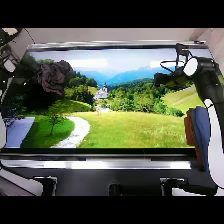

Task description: Fold the shirts.

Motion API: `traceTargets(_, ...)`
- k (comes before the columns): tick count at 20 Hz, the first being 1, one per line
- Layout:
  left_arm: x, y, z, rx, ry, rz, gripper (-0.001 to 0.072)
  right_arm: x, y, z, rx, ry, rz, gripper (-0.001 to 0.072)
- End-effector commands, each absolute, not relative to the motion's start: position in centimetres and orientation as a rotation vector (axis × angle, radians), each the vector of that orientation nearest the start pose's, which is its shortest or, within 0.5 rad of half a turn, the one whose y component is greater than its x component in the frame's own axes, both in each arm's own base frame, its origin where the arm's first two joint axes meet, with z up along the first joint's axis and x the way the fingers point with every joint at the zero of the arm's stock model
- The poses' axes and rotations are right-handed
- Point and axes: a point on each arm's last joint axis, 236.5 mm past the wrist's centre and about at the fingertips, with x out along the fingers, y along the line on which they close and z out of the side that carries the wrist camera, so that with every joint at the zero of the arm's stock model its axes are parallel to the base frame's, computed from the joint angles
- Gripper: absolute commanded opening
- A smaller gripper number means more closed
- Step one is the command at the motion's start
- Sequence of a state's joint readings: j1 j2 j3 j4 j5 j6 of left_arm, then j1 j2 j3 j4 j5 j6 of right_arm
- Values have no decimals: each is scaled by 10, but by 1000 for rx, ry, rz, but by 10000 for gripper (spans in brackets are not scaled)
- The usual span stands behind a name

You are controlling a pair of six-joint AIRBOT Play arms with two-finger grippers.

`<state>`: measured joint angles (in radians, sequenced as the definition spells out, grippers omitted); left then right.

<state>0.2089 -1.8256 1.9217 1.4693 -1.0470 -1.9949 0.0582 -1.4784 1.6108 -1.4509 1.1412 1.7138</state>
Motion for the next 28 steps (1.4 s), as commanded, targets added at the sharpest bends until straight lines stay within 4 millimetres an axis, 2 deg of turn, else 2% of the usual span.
traceTargets(1, 590, 140, -14, -1002, 962, 369, 720, 476, 55, 90, 198, 1085, 56, 615)
traceTargets(3, 602, 151, -39, -1021, 922, 385, 720, 467, 55, 85, 194, 1130, 55, 615)
traceTargets(4, 614, 149, -44, -1015, 887, 354, 720, 464, 55, 84, 193, 1142, 54, 615)
traceTargets(6, 643, 129, -44, -1027, 802, 221, 720, 463, 55, 84, 193, 1148, 54, 615)
traceTargets(8, 660, 103, -45, -1025, 759, 86, 720, 463, 55, 84, 193, 1146, 54, 615)
traceTargets(10, 665, 87, -54, -1046, 760, 25, 720, 462, 55, 83, 193, 1152, 54, 615)
traceTargets(12, 665, 84, -64, -1060, 774, 28, 691, 456, 58, 81, 201, 1180, 62, 615)
traceTargets(13, 664, 83, -65, -1060, 780, 26, 454, 452, 60, 80, 207, 1198, 69, 615)
traceTargets(14, 663, 82, -64, -1068, 787, 19, 169, 448, 61, 79, 211, 1213, 73, 615)
traceTargets(15, 662, 77, -57, -1098, 790, -2, 26, 446, 62, 78, 211, 1226, 74, 616)
traceTargets(16, 662, 73, -45, -1116, 781, -25, 26, 444, 61, 78, 209, 1232, 74, 616)
traceTargets(17, 664, 69, -24, -1080, 754, -57, 25, 444, 60, 80, 198, 1226, 72, 616)
traceTargets(18, 665, 65, 9, -993, 707, -106, 24, 442, 56, 84, 171, 1218, 71, 616)
traceTargets(20, 654, 41, 106, -713, 576, -259, 24, 438, 43, 107, 109, 1160, 49, 616)
traceTargets(21, 638, 20, 157, -586, 523, -341, 24, 436, 36, 123, 89, 1113, 30, 616)
traceTargets(22, 615, -5, 207, -471, 474, -424, 24, 432, 29, 145, 72, 1053, 13, 616)
traceTargets(24, 548, -62, 306, -280, 366, -577, 24, 418, 23, 189, 62, 943, 3, 616)
traceTargets(25, 516, -85, 344, -229, 318, -624, 24, 408, 23, 208, 65, 897, 6, 616)
traceTargets(27, 450, -130, 402, -170, 242, -717, 25, 385, 22, 244, 69, 815, 11, 616)
traceTargets(28, 421, -150, 418, -167, 230, -754, 25, 370, 21, 258, 71, 786, 13, 616)
